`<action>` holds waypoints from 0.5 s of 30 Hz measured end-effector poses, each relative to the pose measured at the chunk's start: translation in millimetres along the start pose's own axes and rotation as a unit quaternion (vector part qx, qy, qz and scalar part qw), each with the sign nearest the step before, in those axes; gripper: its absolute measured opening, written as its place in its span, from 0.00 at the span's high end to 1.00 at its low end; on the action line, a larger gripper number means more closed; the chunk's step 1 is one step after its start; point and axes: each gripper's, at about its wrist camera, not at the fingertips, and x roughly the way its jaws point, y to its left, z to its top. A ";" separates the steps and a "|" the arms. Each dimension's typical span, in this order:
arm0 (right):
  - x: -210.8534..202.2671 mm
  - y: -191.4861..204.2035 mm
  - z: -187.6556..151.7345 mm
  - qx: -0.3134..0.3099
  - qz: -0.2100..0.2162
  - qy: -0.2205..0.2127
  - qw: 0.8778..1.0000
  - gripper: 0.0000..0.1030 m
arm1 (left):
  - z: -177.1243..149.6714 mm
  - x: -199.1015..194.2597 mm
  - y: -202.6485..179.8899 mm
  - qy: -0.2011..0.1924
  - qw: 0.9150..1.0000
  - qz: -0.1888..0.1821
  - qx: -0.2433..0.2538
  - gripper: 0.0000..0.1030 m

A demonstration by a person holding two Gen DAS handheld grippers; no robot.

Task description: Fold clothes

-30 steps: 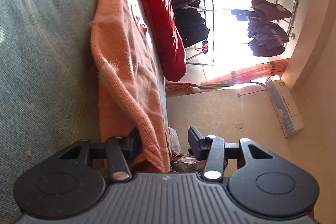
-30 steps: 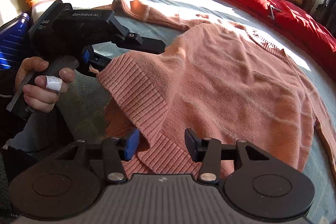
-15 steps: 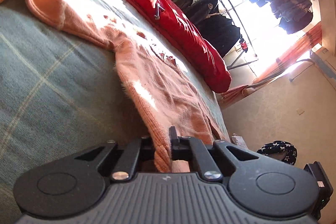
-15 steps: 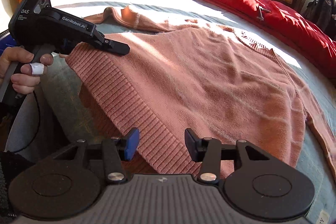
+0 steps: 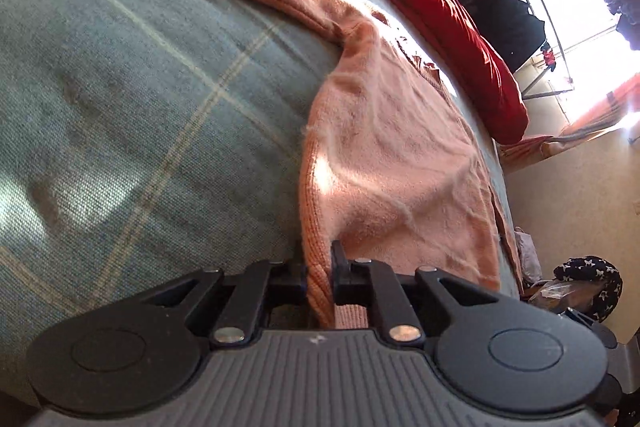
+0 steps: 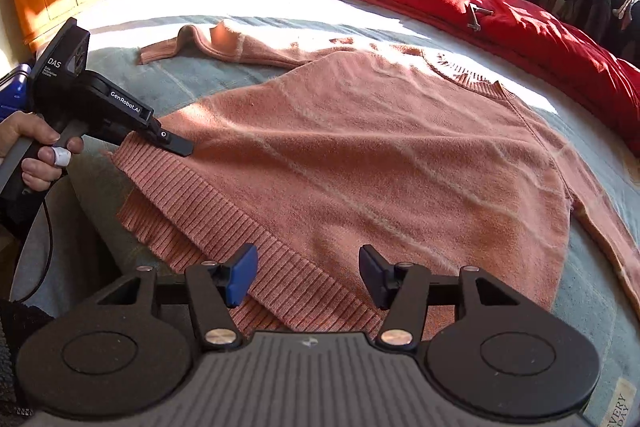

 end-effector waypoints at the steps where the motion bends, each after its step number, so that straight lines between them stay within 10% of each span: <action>1: 0.2 -1.8 -0.9 0.005 0.000 -0.002 1.000 0.37 | 2.1 -6.6 -1.5 -0.008 1.000 0.004 0.009 0.89; 15: 53.7 -17.7 -16.7 0.145 -0.017 -0.021 0.989 0.22 | 73.8 -2.4 -8.8 -0.059 0.997 -0.053 -0.009 0.66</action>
